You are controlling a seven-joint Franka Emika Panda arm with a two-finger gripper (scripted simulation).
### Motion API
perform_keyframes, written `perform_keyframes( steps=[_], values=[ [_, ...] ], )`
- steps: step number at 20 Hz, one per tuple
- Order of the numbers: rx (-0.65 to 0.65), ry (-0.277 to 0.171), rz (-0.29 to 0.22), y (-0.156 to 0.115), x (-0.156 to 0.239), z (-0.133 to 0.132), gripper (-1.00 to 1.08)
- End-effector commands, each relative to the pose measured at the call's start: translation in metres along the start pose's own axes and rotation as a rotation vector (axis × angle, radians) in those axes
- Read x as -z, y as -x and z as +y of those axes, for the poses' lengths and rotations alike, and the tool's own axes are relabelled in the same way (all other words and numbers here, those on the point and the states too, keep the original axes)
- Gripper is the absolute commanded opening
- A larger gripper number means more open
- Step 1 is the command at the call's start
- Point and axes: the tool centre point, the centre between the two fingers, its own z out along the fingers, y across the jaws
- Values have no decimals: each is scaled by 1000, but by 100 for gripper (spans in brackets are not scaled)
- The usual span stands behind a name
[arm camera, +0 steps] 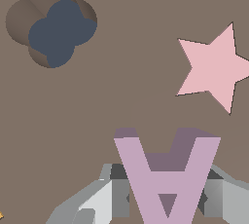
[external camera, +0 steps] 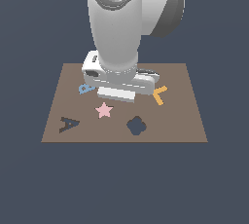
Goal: Insert a designated object into the corresponding slot on a board.
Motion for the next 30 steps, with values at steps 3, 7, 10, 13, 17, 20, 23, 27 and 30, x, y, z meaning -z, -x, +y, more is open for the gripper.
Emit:
perform_keyframes(
  steps=[3,7,10,13,17,20,23,27,30],
  values=[
    [-207,0,1,-31,1,7,-100],
    [-396,0,1,-58,2,19,-100],
    [-540,-1,1,-76,2,31,-100],
    [-679,-1,1,-92,3,46,-100],
    [-845,-1,0,-108,3,67,-100],
    [-955,-1,0,-116,4,82,-100],
    [-1052,-1,0,-122,4,96,-100],
    [-1157,-1,0,-127,4,112,-100],
    [-1217,0,0,-128,4,122,-100]
  ],
)
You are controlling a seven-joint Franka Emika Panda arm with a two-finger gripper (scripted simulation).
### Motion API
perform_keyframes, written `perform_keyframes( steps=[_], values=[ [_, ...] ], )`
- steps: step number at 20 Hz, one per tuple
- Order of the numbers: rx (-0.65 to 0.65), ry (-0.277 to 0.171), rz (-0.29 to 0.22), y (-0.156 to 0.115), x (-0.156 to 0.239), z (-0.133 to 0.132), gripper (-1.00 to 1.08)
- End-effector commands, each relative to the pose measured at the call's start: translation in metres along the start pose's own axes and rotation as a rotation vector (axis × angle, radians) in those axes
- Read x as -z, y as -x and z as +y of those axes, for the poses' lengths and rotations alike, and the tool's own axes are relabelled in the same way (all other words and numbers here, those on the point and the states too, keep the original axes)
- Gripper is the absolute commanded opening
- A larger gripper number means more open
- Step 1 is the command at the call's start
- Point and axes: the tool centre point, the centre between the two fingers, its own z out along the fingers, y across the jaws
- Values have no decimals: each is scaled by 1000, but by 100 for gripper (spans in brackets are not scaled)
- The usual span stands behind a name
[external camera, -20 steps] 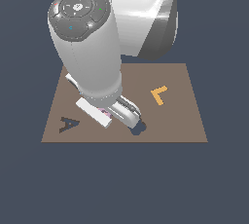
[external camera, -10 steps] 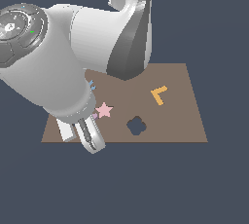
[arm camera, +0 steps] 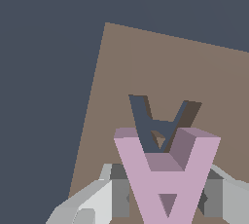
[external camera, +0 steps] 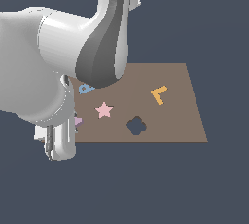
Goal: Insert a designated object into the corresponding slot on a board.
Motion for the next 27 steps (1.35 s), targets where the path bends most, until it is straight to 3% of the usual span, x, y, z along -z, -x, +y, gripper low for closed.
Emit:
perform_keyframes(
  steps=[1,17,18,27],
  values=[
    [-49,0,0,-7,0,1,-100],
    [-117,-1,0,-18,-10,5,-100],
    [-117,-1,0,-18,-10,5,100],
    [-117,-1,0,-18,-10,5,100]
  ],
)
